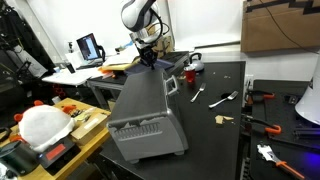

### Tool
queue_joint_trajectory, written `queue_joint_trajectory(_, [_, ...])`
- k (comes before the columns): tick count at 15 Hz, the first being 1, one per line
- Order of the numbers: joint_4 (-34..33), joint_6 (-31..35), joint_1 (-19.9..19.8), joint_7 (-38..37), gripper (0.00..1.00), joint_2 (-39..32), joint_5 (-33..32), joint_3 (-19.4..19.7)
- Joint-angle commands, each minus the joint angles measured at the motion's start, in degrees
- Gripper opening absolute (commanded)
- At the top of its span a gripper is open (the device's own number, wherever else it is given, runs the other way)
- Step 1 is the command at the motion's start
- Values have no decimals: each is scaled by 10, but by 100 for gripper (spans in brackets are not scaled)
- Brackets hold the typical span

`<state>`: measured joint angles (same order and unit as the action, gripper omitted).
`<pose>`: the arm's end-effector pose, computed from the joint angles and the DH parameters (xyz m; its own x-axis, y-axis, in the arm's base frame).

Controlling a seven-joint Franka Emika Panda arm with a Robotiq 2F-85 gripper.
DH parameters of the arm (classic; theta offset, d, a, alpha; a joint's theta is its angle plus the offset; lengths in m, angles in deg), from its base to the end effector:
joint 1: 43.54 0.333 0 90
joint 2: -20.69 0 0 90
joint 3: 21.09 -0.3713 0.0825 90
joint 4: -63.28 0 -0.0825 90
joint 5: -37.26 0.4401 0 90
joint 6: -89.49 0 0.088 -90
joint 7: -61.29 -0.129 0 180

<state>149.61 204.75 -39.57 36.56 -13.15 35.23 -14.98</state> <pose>0.7737 -0.0191 0.3118 0.9044 -0.4250 -0.0387 -0.4183 -0.9008 0.1167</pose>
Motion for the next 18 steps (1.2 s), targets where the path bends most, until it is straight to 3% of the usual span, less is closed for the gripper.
queue_joint_trajectory(1, [27, -55, -10, 19, 0, 42, 21, -15])
queue_joint_trajectory(4, [54, -89, -9, 18, 0, 78, 32, -24])
queue_joint_trajectory(8, [49, -118, -15, 40, 0, 73, 43, -31])
queue_joint_trajectory(18, [79, -76, -5, 16, 0, 122, -7, -18])
